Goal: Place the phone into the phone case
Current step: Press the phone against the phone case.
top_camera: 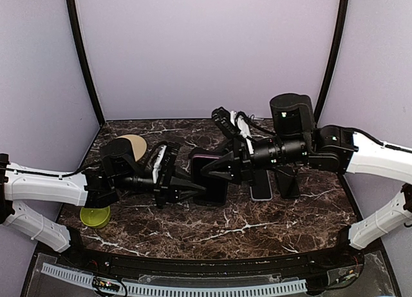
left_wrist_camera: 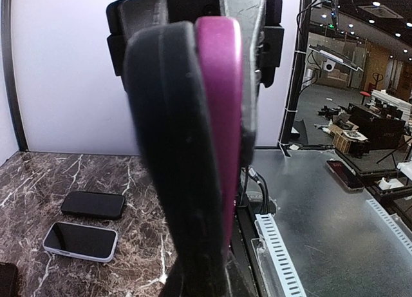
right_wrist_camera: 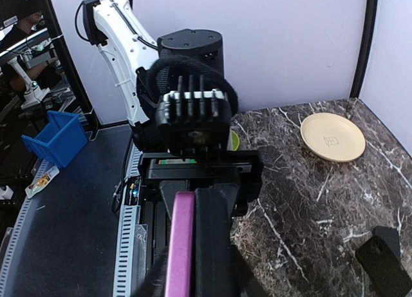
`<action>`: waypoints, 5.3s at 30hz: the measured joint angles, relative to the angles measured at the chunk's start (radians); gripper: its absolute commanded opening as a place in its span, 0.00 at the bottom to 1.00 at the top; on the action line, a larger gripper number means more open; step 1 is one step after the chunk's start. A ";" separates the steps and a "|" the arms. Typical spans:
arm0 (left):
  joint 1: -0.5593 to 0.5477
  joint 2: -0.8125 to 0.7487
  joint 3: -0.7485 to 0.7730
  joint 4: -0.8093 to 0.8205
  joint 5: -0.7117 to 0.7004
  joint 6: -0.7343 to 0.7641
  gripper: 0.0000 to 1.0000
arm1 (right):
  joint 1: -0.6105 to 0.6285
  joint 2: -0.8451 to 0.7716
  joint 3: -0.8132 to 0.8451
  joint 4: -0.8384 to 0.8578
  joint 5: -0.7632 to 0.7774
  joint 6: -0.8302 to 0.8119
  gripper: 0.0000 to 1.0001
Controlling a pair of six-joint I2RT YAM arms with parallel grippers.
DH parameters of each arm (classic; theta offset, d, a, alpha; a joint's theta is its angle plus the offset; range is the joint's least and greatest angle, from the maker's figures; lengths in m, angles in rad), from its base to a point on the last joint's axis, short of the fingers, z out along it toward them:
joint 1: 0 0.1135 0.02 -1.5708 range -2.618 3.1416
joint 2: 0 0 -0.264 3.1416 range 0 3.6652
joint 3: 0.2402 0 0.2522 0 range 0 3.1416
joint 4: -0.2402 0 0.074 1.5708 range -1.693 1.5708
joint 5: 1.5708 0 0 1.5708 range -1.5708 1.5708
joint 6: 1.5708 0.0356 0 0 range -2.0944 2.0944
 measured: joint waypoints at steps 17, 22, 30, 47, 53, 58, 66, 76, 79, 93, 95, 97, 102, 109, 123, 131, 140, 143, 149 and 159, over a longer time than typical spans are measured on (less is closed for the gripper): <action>-0.003 0.000 0.026 -0.167 -0.119 0.125 0.00 | 0.000 0.170 0.437 -0.532 0.102 -0.198 0.63; -0.003 0.000 0.029 -0.174 -0.122 0.130 0.00 | 0.000 0.239 0.488 -0.617 0.095 -0.229 0.44; -0.010 0.000 0.030 -0.190 -0.121 0.136 0.00 | 0.000 0.268 0.501 -0.650 0.074 -0.240 0.05; -0.013 0.000 0.032 -0.200 -0.111 0.141 0.04 | 0.000 0.268 0.497 -0.648 0.069 -0.225 0.00; -0.013 0.000 0.032 -0.200 -0.104 0.133 0.00 | 0.000 0.262 0.486 -0.637 0.065 -0.217 0.05; -0.014 0.000 0.032 -0.197 -0.104 0.131 0.00 | 0.000 0.253 0.470 -0.610 0.074 -0.211 0.64; -0.016 -0.021 0.019 -0.137 -0.151 0.133 0.00 | -0.008 0.102 0.286 -0.489 0.098 -0.191 0.69; -0.016 -0.032 -0.013 -0.042 -0.130 0.115 0.00 | -0.019 -0.057 0.019 -0.238 0.059 -0.091 0.32; -0.016 -0.018 -0.016 -0.024 -0.112 0.108 0.00 | -0.023 -0.057 -0.022 -0.172 0.043 -0.064 0.08; -0.019 0.033 -0.026 0.000 -0.065 0.103 0.70 | -0.044 -0.065 -0.223 -0.048 -0.014 -0.042 0.00; -0.019 0.031 -0.026 -0.014 -0.064 0.128 0.73 | -0.044 -0.064 -0.257 -0.042 -0.001 -0.041 0.00; -0.019 0.026 -0.018 -0.057 -0.066 0.172 0.74 | -0.044 -0.059 -0.286 -0.029 0.012 -0.042 0.00; -0.019 0.013 0.035 -0.244 -0.085 0.288 0.68 | -0.044 -0.045 -0.343 0.039 0.050 -0.057 0.00; -0.019 -0.029 -0.034 -0.249 -0.134 0.323 0.57 | -0.021 -0.035 -0.457 0.204 0.072 -0.092 0.00; -0.019 0.117 -0.105 -0.121 -0.111 0.237 0.18 | 0.012 0.124 -0.559 0.420 0.090 -0.201 0.00; -0.017 0.135 -0.153 -0.017 -0.117 0.264 0.25 | 0.011 0.138 -0.566 0.444 0.100 -0.224 0.00; -0.017 0.164 -0.153 -0.027 -0.129 0.264 0.11 | 0.000 0.144 -0.571 0.460 0.097 -0.222 0.00; -0.016 0.166 -0.153 -0.029 -0.137 0.266 0.00 | -0.002 0.145 -0.571 0.462 0.090 -0.224 0.03; -0.017 0.166 -0.150 -0.032 -0.139 0.271 0.00 | -0.010 0.148 -0.569 0.463 0.081 -0.216 0.50; -0.017 0.166 -0.148 -0.038 -0.140 0.273 0.00 | -0.011 0.131 -0.516 0.425 0.045 -0.207 0.14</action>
